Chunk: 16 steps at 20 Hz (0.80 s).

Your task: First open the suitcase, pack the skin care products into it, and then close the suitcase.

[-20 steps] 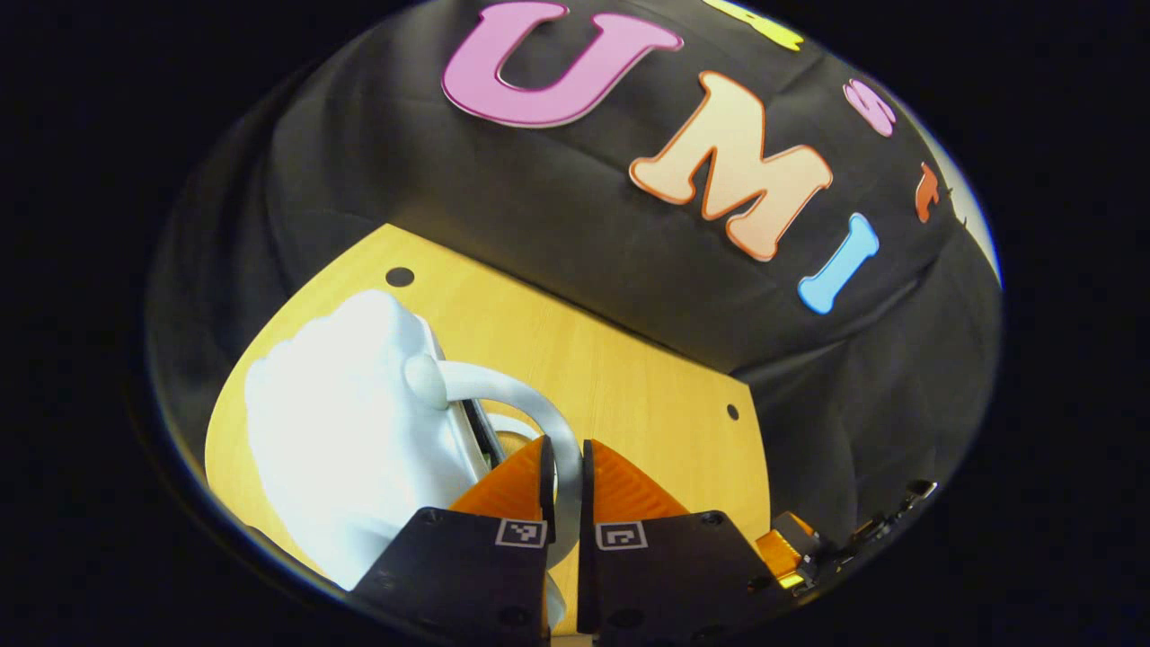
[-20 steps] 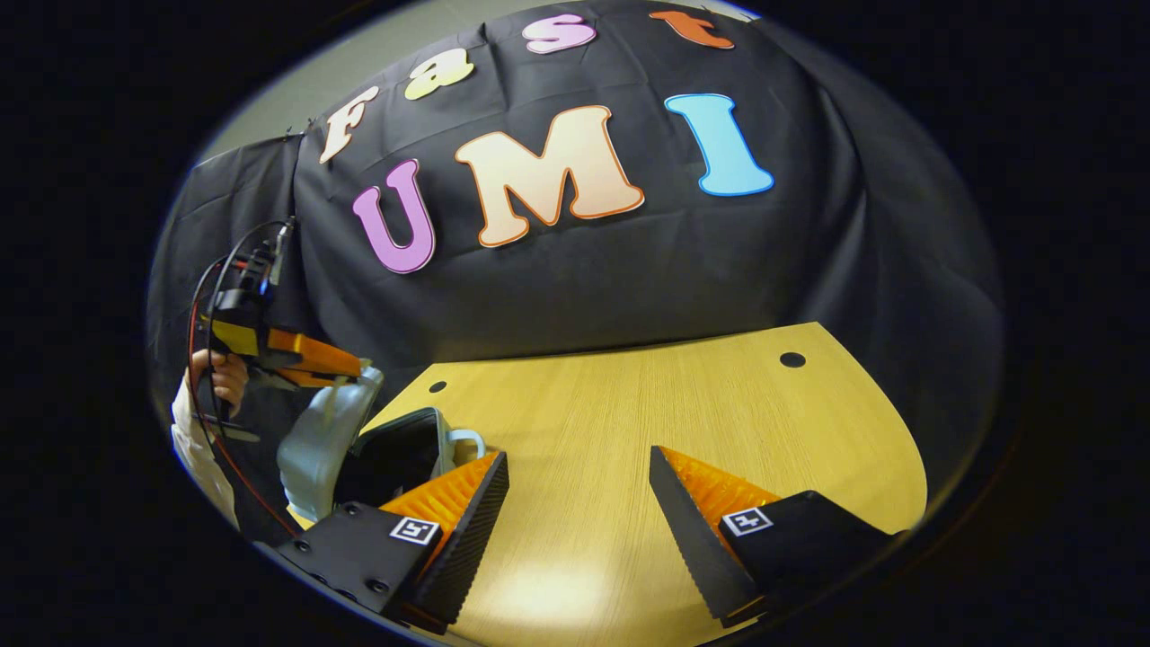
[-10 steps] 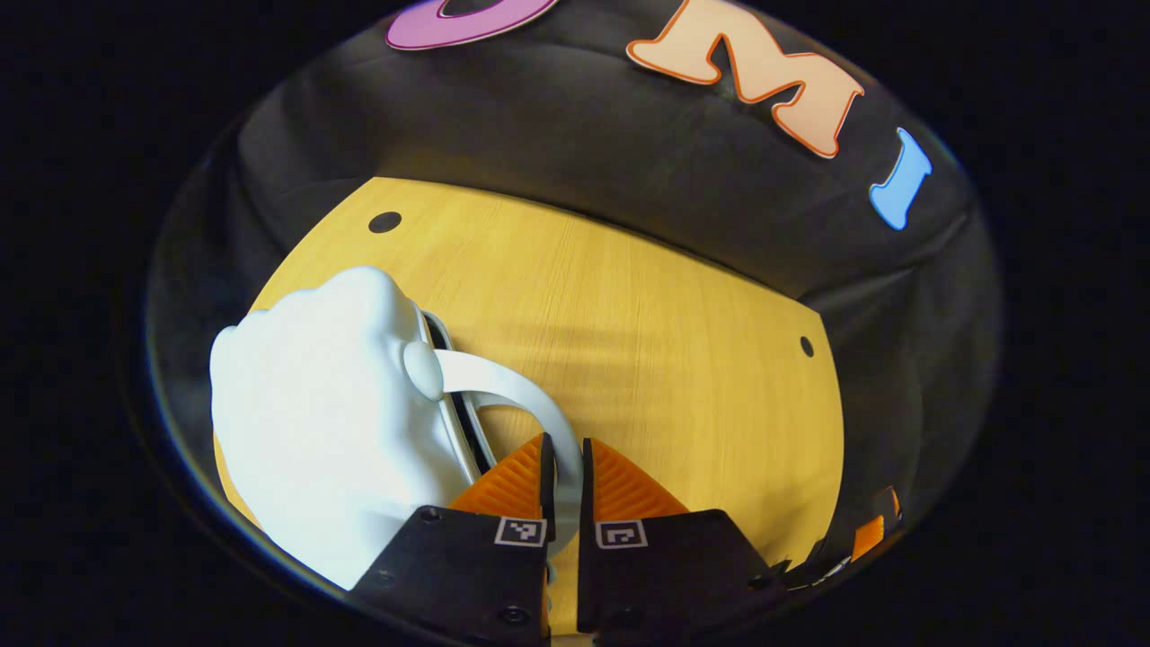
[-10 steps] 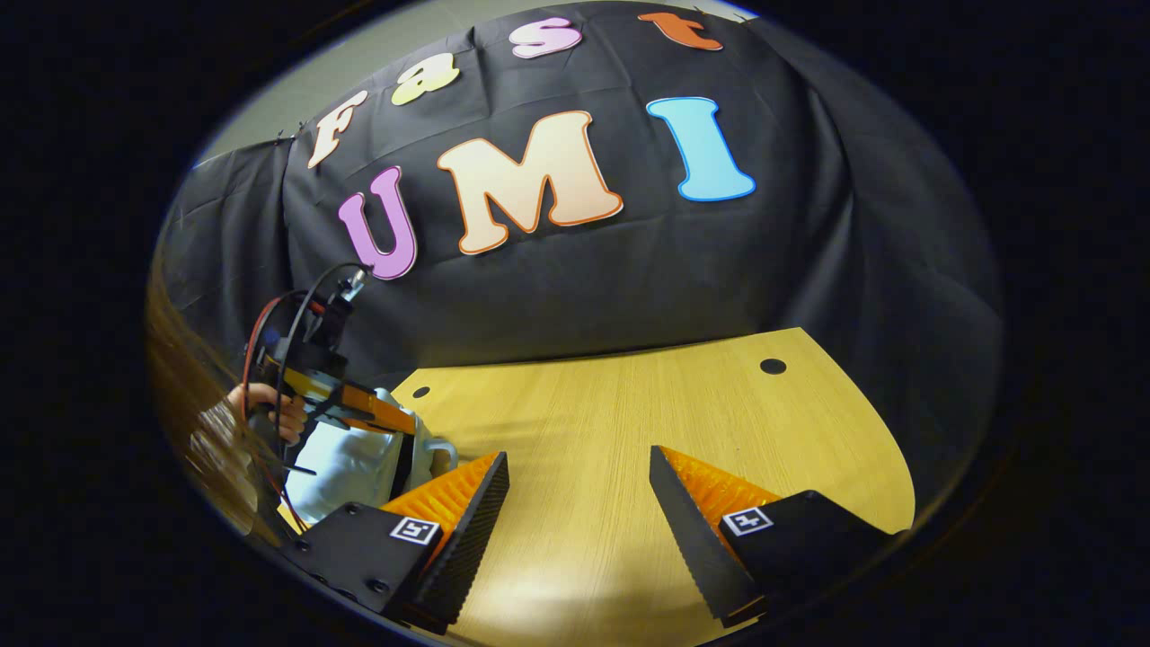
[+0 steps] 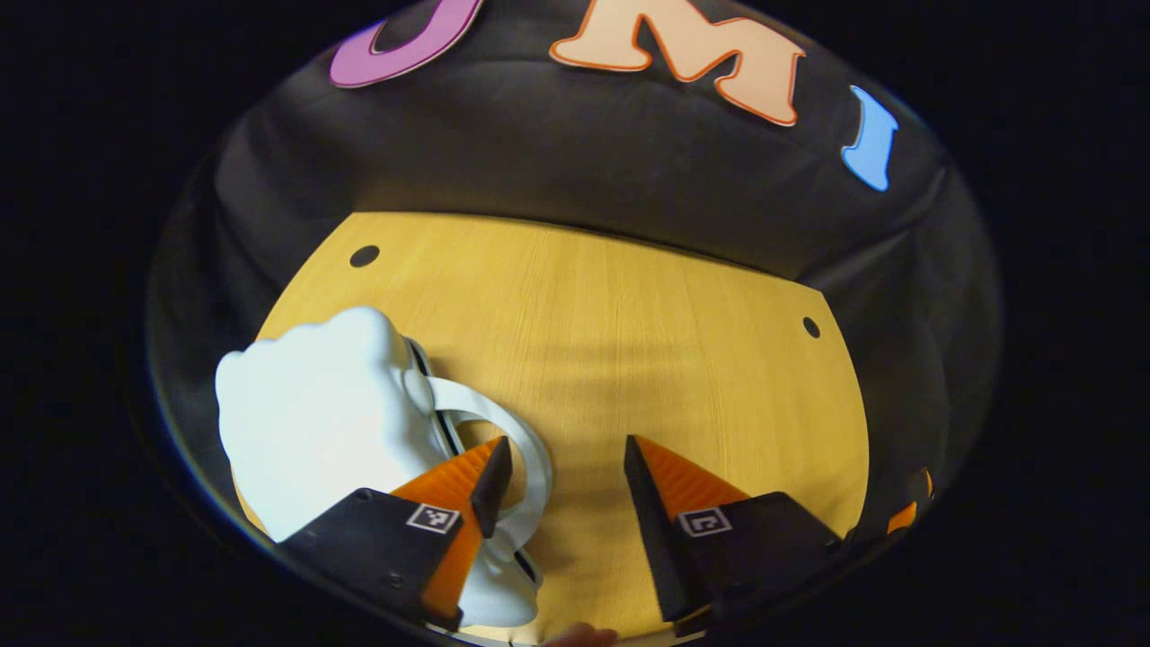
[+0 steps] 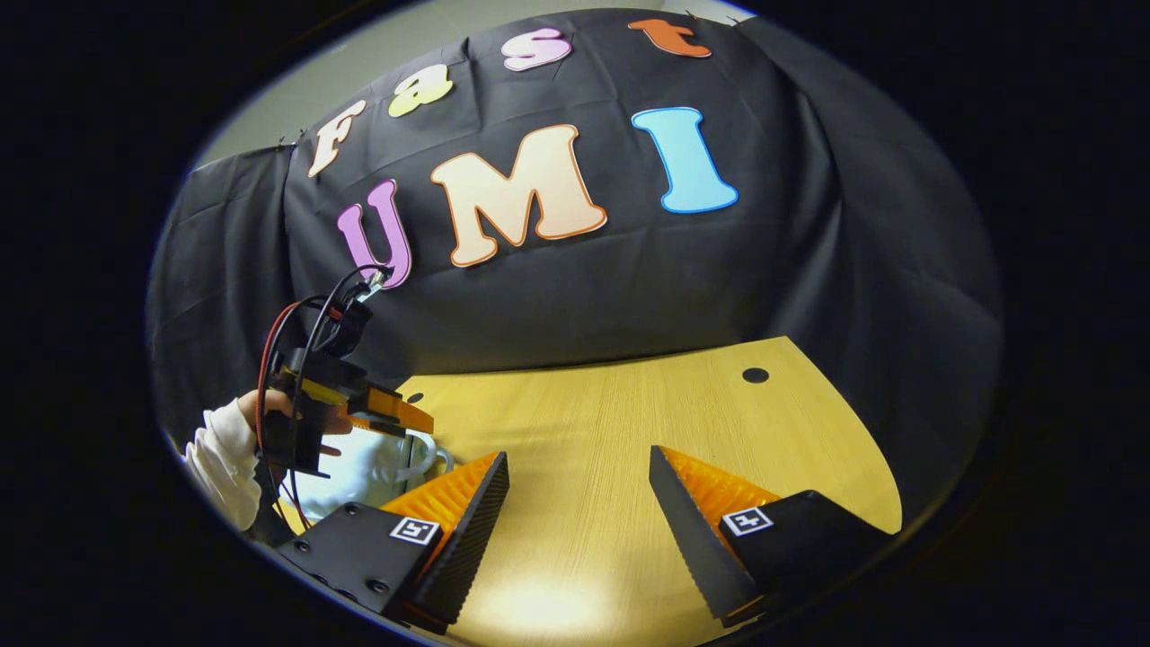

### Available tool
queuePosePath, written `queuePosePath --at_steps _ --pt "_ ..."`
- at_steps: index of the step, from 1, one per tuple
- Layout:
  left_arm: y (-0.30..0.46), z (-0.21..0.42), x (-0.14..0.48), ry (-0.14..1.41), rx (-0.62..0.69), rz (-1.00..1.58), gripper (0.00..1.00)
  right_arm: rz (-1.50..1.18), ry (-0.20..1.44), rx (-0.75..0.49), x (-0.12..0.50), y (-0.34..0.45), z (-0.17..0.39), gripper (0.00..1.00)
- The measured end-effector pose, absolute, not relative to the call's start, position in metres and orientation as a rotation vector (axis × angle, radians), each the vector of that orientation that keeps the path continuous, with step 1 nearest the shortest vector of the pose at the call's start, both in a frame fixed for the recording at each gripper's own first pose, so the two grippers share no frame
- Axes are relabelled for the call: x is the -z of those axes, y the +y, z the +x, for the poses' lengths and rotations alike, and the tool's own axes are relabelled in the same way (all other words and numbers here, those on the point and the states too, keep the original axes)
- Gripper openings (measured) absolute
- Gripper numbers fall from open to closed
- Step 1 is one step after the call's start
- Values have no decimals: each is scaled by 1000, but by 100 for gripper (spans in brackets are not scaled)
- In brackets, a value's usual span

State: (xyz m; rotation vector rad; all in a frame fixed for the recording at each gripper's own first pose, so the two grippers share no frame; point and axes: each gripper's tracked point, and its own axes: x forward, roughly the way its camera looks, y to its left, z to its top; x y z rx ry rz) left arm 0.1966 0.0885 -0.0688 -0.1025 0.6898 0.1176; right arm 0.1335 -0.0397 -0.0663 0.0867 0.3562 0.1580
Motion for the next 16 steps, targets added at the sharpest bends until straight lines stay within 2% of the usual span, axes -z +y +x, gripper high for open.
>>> queuePosePath --at_steps 1,2,3,8,16 --pt "84 192 61 651 -131 -74 85 87 346 -162 63 -42 133 98" --pt "82 186 51 606 -154 -42 93 86 336 -167 61 -44 132 98" --pt "76 181 45 562 -165 -22 95 83 332 -170 59 -47 132 98" --pt "27 148 23 438 -64 -23 96 87 306 -177 49 -57 132 98" --pt "-1 112 14 379 -4 15 95 94 270 -162 38 -66 128 98"
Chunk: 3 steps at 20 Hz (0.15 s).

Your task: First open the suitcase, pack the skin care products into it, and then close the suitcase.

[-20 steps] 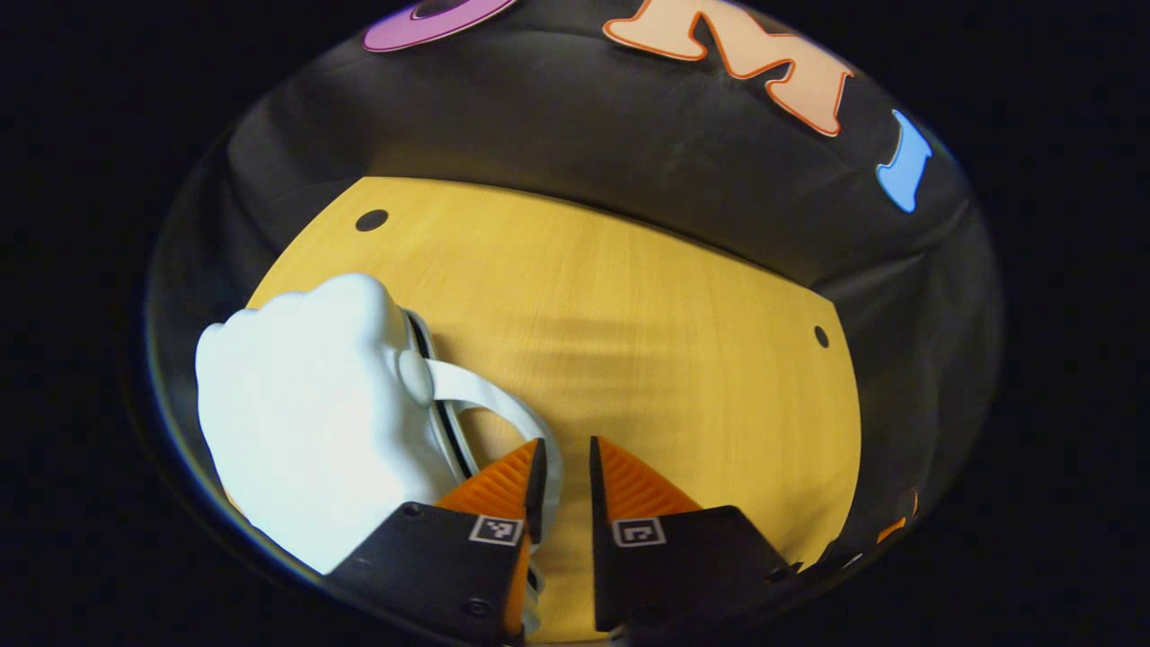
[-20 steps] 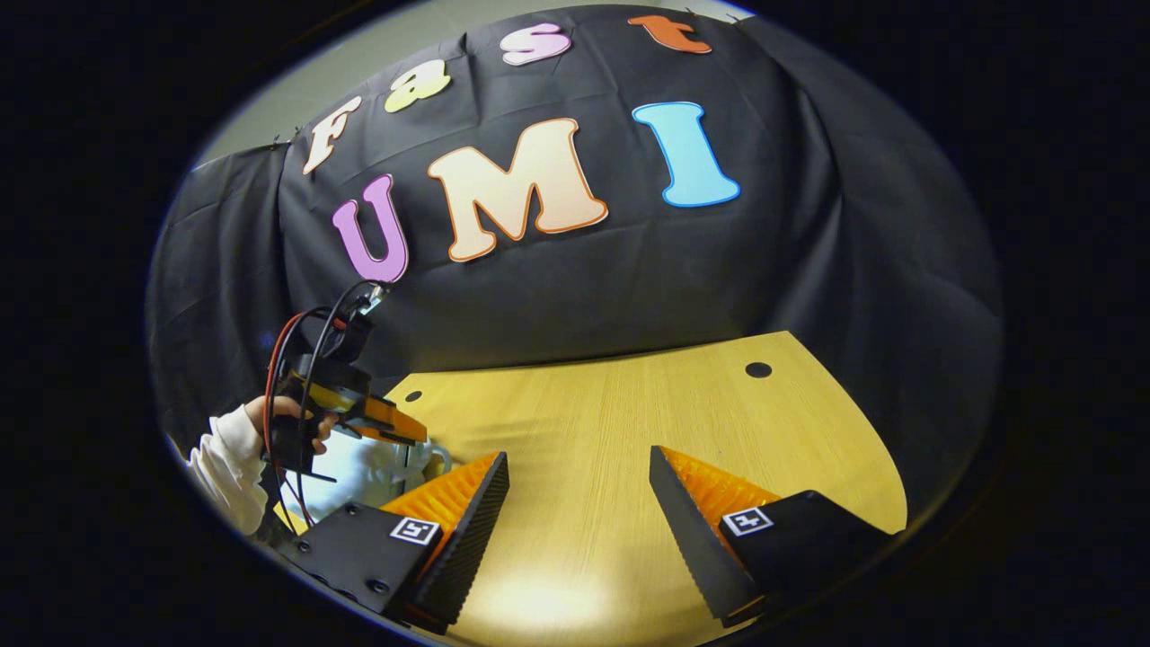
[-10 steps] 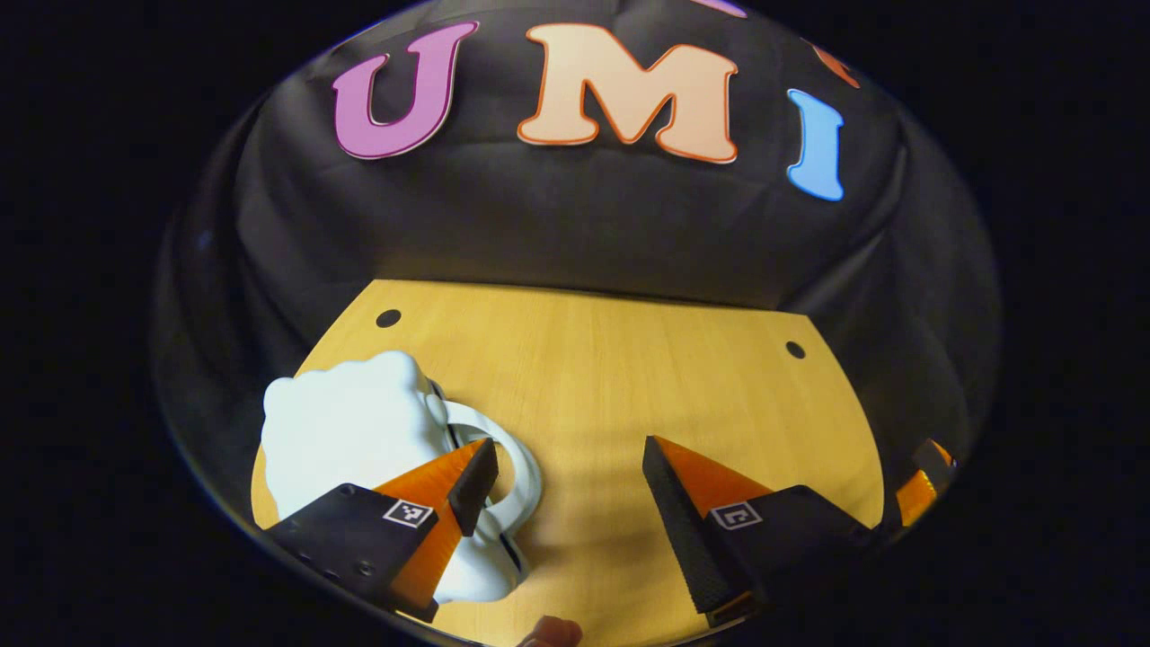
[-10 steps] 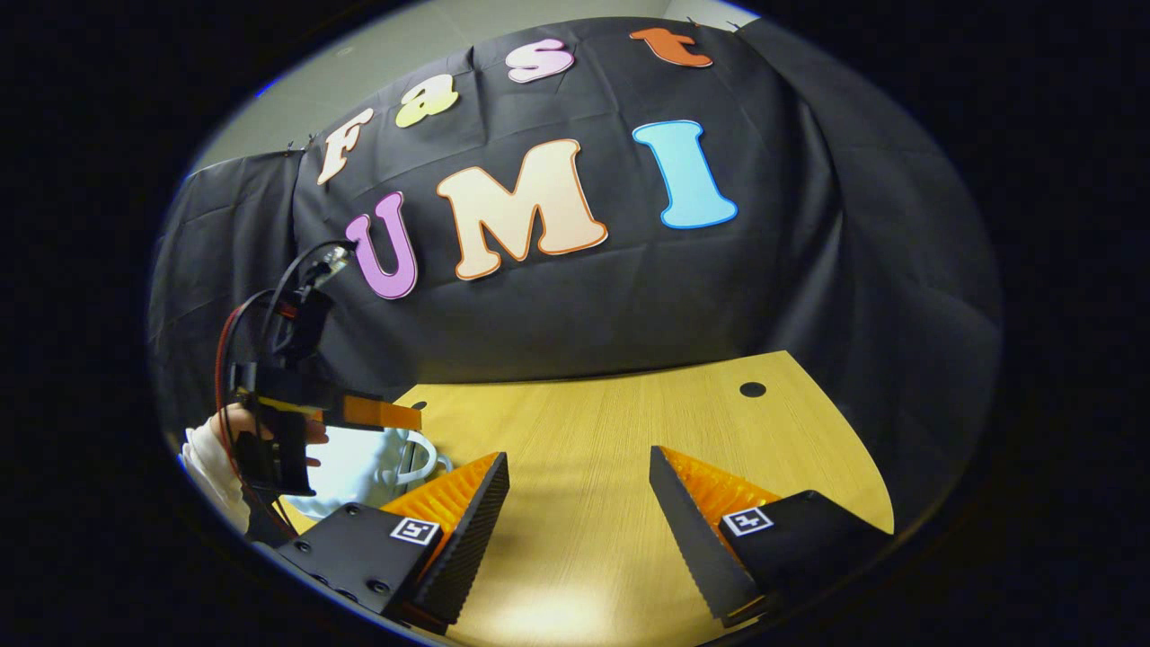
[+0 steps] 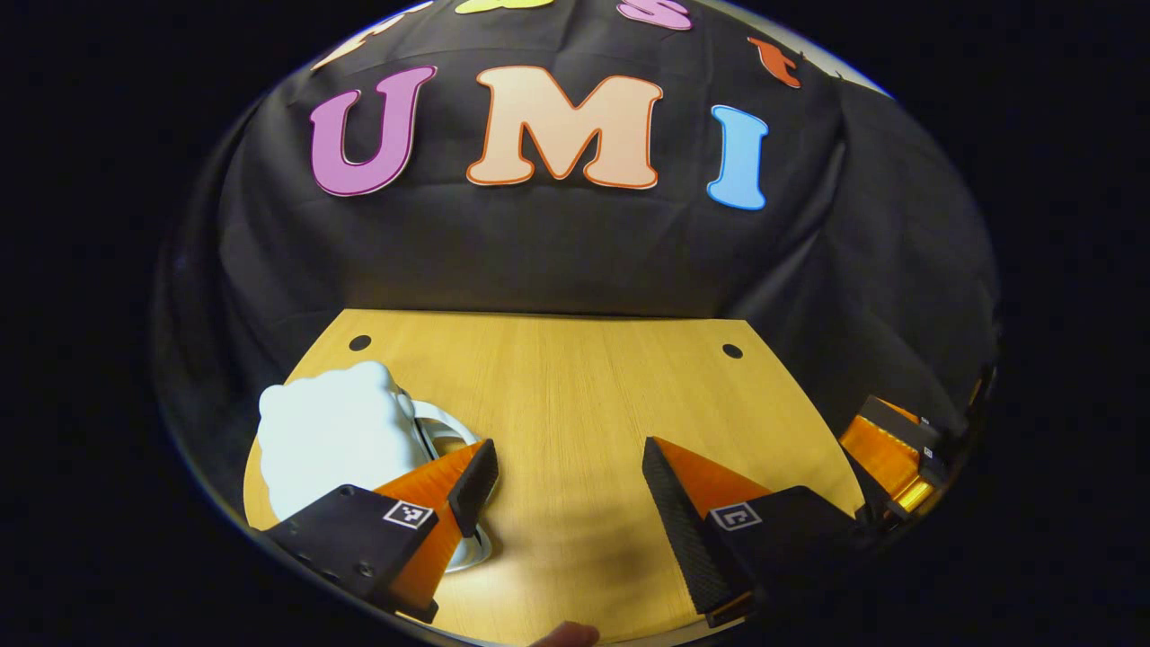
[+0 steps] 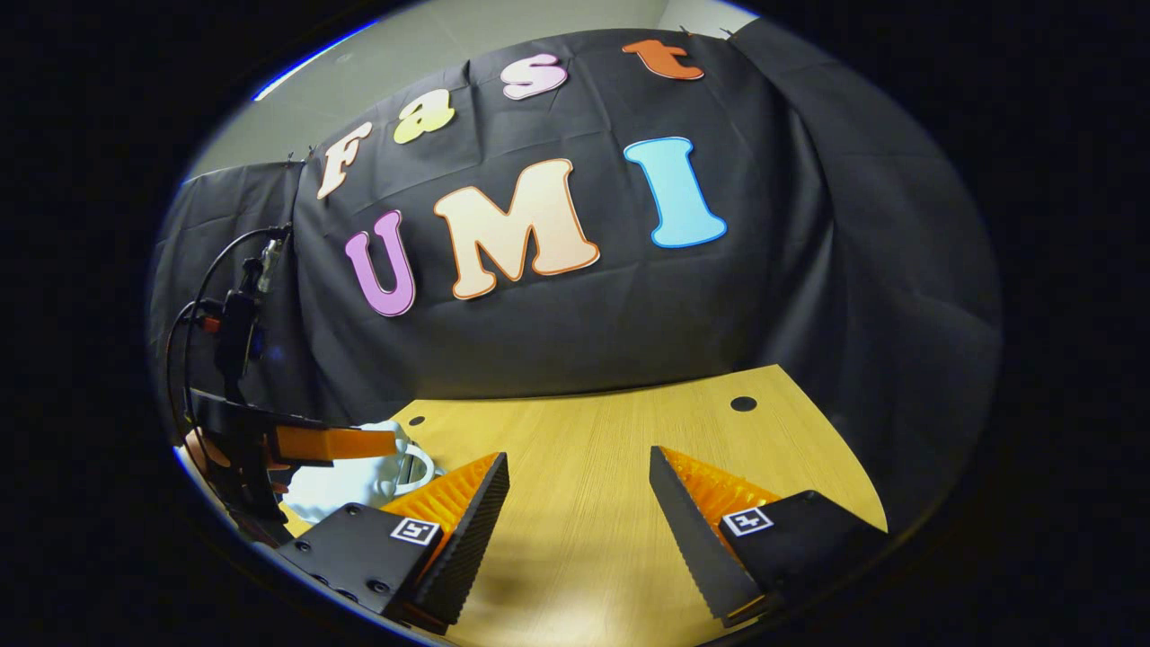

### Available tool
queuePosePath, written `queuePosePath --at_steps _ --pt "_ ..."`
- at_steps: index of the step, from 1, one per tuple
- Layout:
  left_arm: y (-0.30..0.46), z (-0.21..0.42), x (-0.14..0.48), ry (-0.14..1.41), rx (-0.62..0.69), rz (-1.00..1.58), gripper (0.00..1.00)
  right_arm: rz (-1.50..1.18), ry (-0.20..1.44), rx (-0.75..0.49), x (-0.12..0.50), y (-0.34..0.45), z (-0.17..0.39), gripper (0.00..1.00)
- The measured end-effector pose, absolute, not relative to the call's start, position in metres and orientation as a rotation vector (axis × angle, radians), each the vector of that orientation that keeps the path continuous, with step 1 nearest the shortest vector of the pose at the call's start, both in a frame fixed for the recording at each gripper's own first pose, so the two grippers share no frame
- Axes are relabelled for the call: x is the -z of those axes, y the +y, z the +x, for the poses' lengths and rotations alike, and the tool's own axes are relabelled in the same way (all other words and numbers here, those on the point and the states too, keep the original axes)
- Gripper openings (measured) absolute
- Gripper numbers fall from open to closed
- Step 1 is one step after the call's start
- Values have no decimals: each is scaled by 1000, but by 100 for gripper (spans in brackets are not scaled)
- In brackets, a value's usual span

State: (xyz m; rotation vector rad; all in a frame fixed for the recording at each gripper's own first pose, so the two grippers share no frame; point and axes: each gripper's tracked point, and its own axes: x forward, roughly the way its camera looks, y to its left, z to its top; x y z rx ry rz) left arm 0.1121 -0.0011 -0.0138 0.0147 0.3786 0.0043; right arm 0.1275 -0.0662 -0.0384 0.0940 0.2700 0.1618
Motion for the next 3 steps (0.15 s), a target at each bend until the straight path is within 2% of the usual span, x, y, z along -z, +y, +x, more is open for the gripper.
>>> queuePosePath --at_steps 3 --pt "-12 105 5 330 45 0 95 89 258 -149 34 -71 125 98"
